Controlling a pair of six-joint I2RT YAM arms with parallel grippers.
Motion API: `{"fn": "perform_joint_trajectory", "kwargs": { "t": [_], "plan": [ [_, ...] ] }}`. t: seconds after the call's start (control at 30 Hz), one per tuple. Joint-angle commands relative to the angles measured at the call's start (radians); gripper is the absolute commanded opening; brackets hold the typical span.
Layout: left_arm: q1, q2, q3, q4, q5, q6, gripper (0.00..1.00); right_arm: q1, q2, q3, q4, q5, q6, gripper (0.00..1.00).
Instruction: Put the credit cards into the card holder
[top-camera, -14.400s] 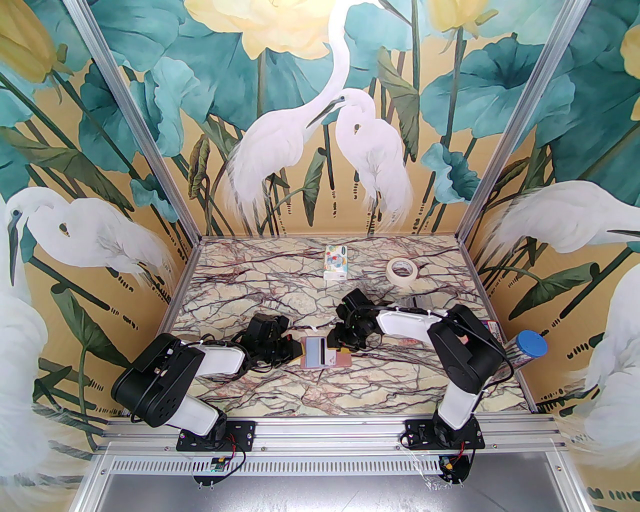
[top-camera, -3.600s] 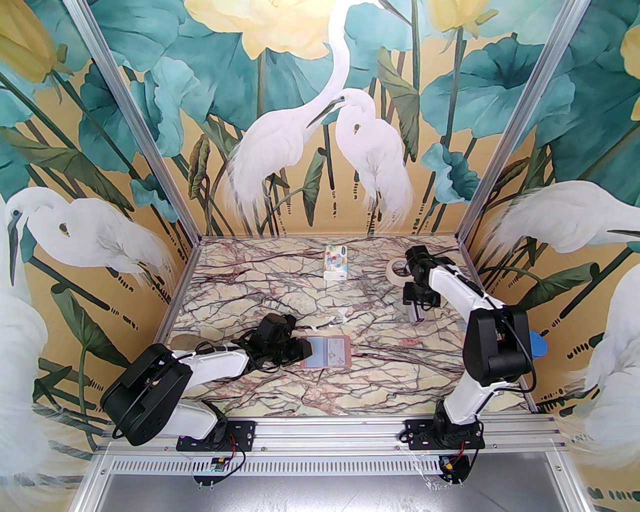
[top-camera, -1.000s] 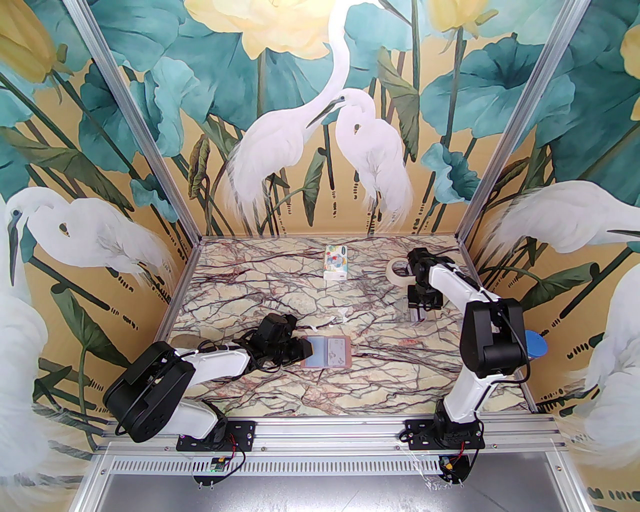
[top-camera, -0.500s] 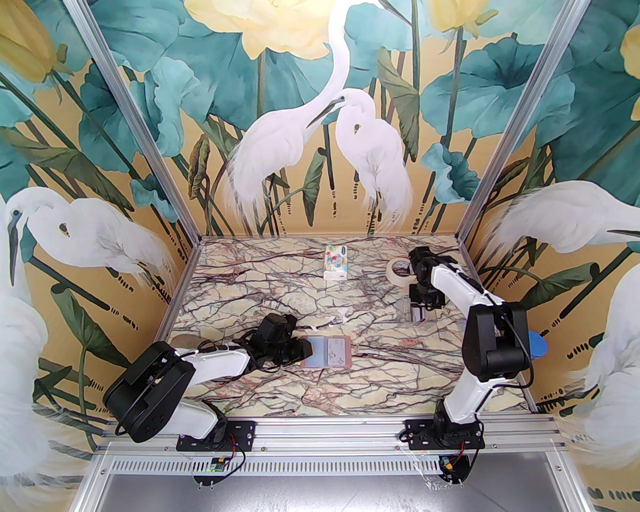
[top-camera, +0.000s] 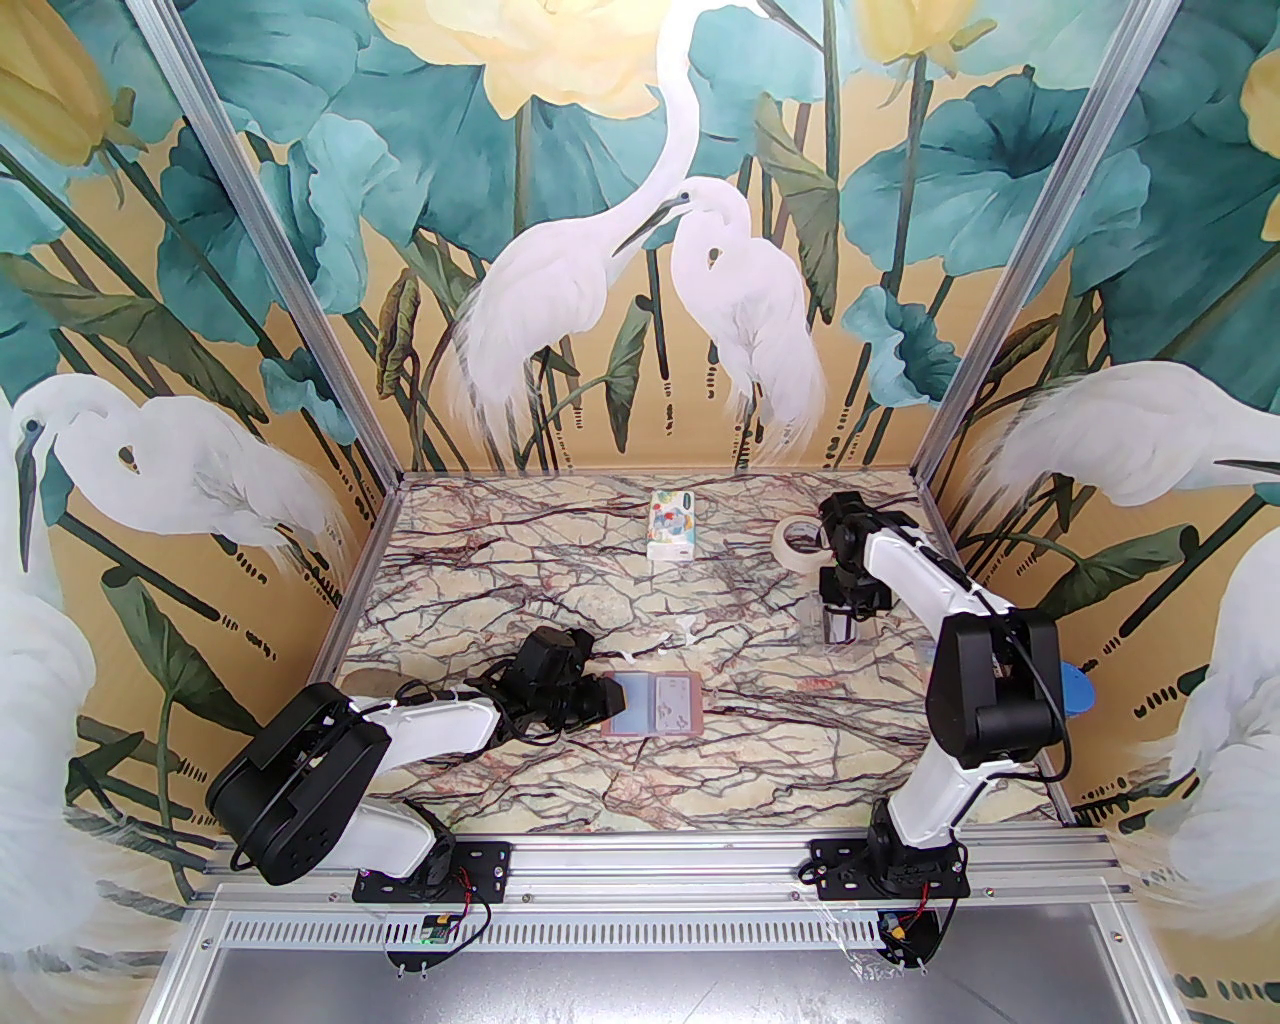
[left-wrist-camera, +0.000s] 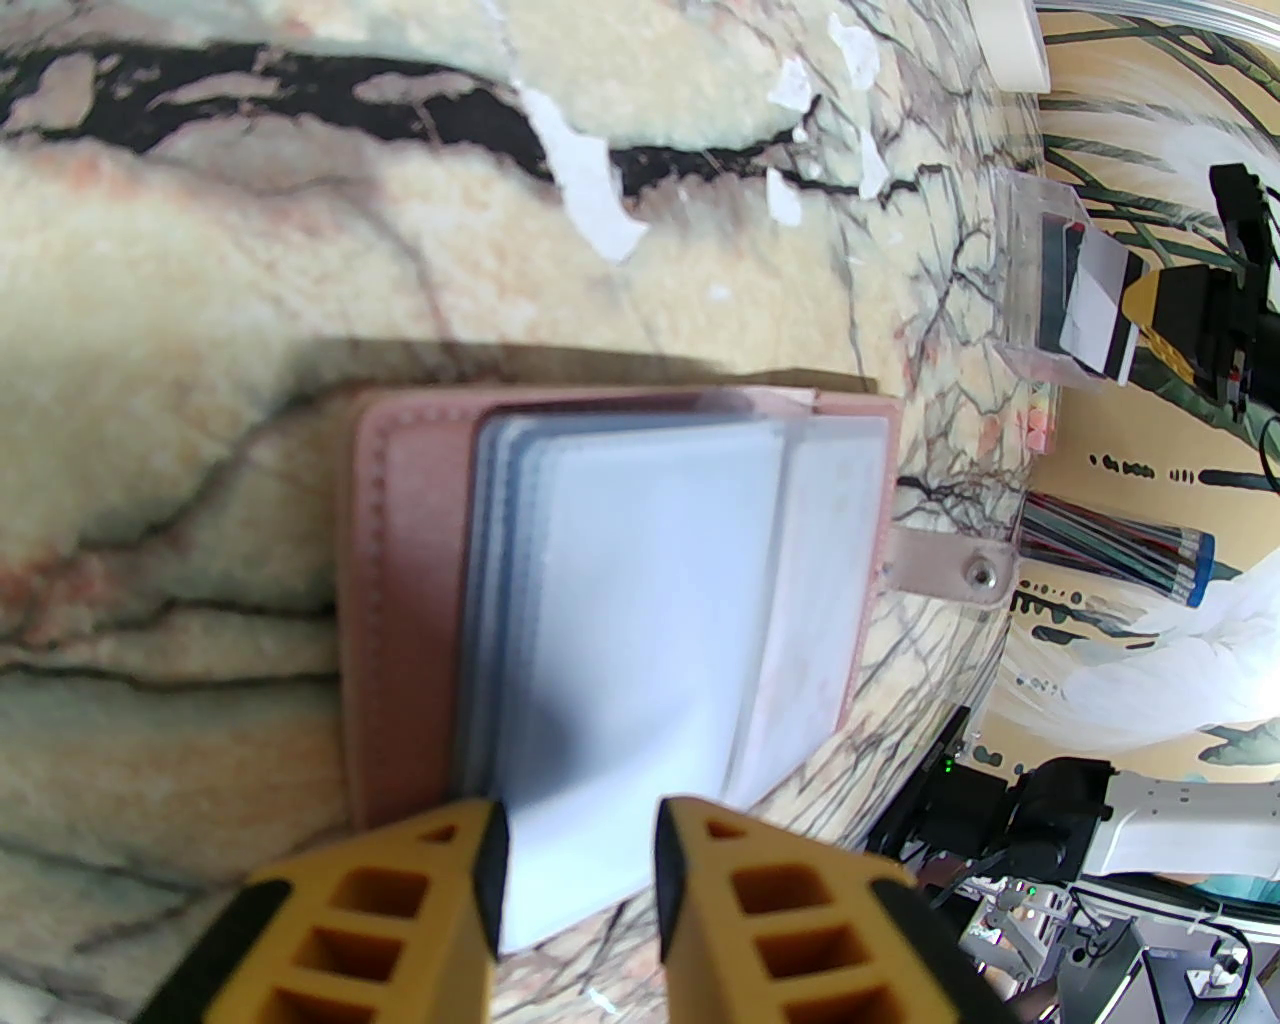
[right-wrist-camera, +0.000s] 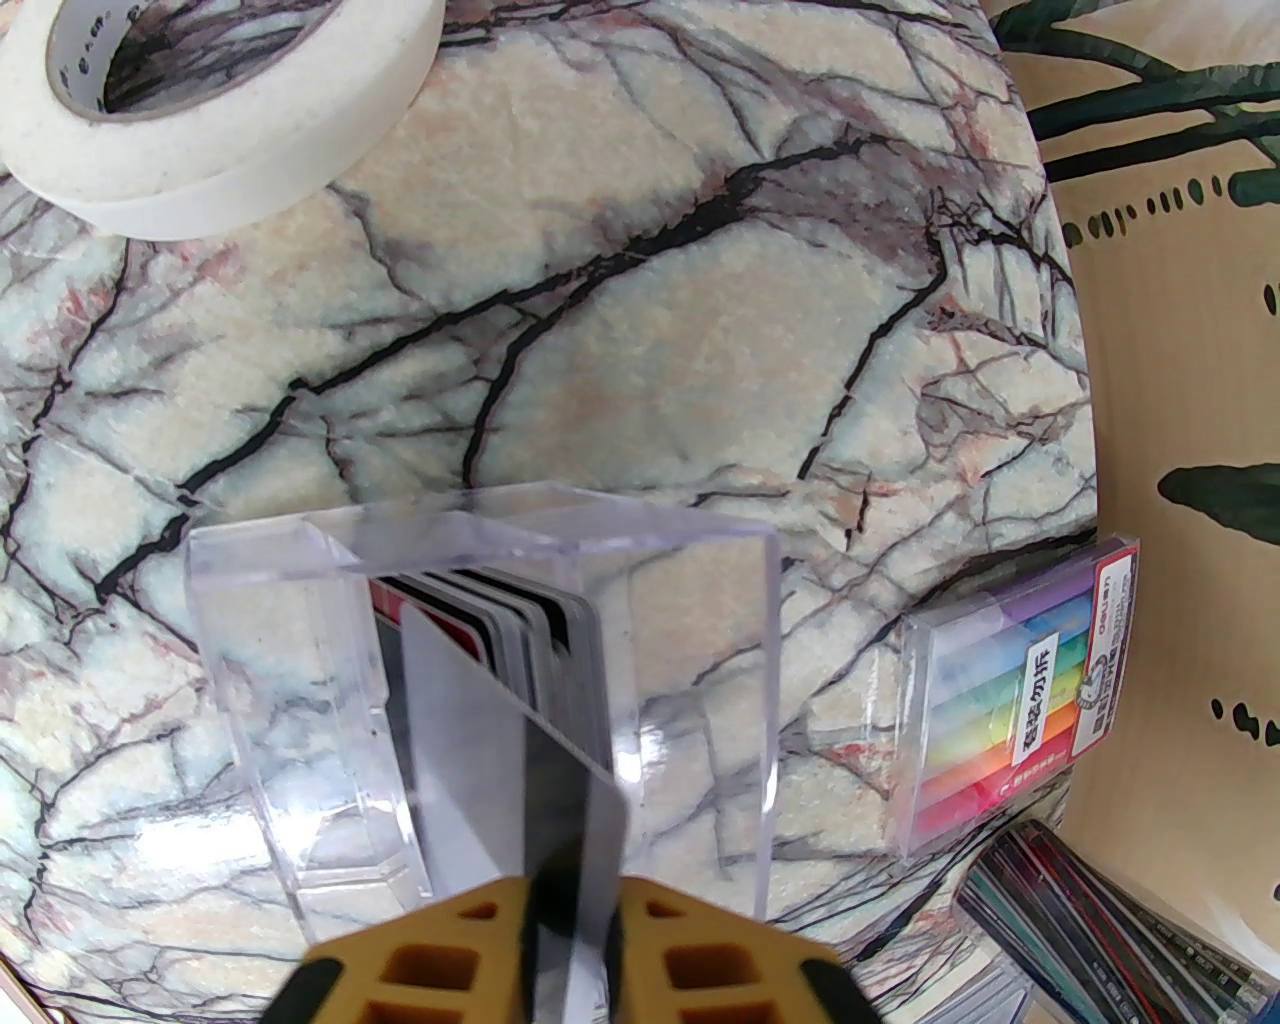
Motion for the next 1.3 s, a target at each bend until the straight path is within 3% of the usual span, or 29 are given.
{"fn": "perform_joint_trajectory", "kwargs": {
  "t": [0.0, 0.27, 0.7, 0.8, 1.0, 1.27],
  "plan": [
    [0.006, 0.022, -0.002, -0.046, -0.024, 0.021, 0.32, -0.006, -0.029, 0.015, -0.022, 0.006, 0.012, 0.13],
    [0.007, 0.019, 0.0, -0.052, -0.023, 0.024, 0.32, -0.006, -0.053, 0.011, -0.022, -0.046, 0.031, 0.04],
    [0.006, -0.034, 0.004, -0.08, -0.02, 0.025, 0.32, -0.006, -0.184, -0.009, -0.052, -0.18, 0.072, 0.0],
    [0.006, -0.08, 0.01, -0.103, -0.018, 0.03, 0.32, -0.004, -0.246, -0.02, -0.03, -0.275, 0.068, 0.0],
    [0.007, -0.205, 0.026, -0.115, 0.026, 0.027, 0.35, 0.025, -0.388, -0.101, 0.115, -0.598, 0.084, 0.0],
    [0.006, -0.349, 0.072, -0.007, 0.222, 0.003, 0.45, 0.129, -0.572, -0.274, 0.419, -0.956, 0.145, 0.0]
  ]
}}
